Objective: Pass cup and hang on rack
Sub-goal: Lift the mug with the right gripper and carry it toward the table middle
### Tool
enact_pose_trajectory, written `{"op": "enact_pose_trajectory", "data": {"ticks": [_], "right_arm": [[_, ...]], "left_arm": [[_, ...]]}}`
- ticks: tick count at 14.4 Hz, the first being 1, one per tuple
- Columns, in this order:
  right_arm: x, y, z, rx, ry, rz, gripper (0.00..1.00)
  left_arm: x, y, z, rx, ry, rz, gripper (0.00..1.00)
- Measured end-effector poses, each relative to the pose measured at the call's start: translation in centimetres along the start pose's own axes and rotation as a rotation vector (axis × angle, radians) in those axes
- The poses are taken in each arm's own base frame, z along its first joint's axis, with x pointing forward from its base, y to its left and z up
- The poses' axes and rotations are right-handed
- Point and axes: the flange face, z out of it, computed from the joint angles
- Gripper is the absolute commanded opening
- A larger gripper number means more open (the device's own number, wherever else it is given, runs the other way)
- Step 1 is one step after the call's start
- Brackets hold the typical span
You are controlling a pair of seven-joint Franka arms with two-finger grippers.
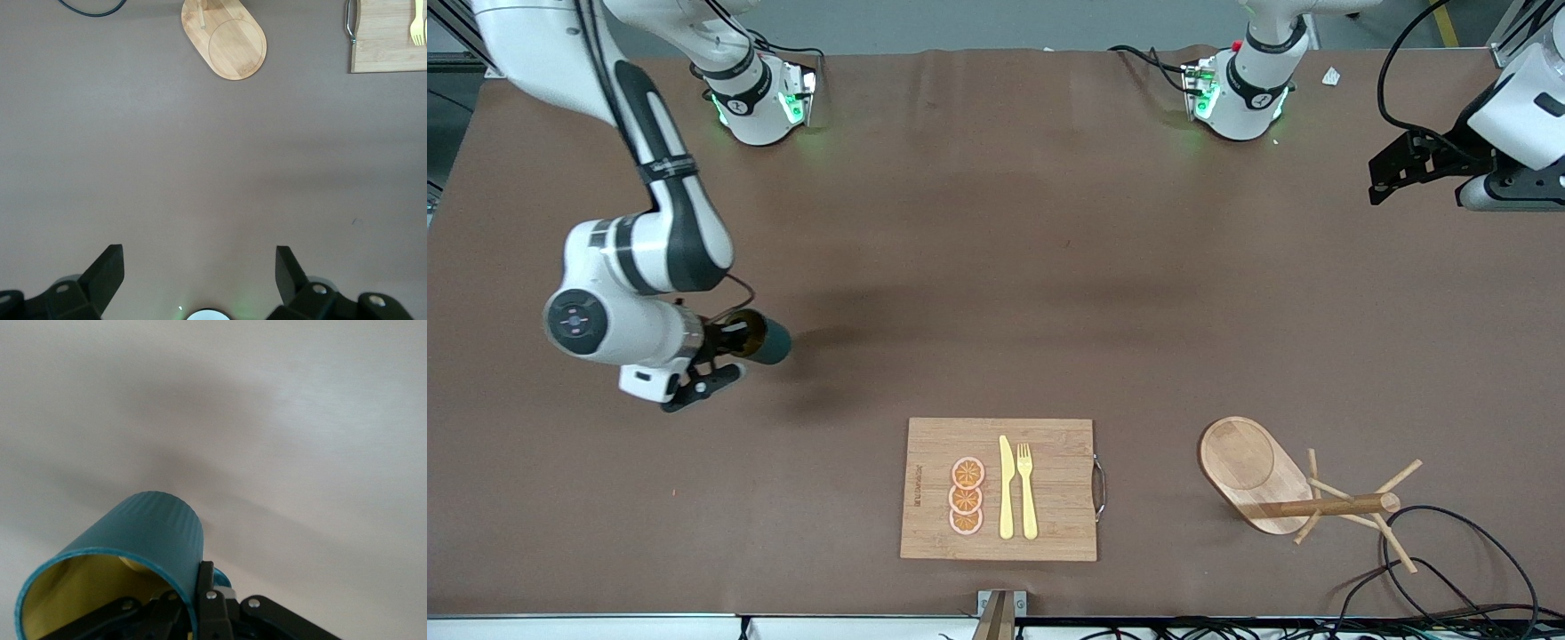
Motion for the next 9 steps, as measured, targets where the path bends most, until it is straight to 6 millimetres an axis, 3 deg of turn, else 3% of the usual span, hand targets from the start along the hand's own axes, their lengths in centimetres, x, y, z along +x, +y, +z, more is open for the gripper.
{"op": "enact_pose_trajectory", "data": {"ticks": [5, 9], "right_arm": [[1.9, -14.7, 0.6, 0.001, 0.042, 0.294, 0.00], [2.4, -23.8, 0.4, 0.002, 0.086, 0.440, 0.00]], "left_arm": [[0.0, -0.2, 0.0, 0.001, 0.000, -0.003, 1.00], [0.0, -0.2, 0.0, 0.001, 0.000, -0.003, 1.00]]}}
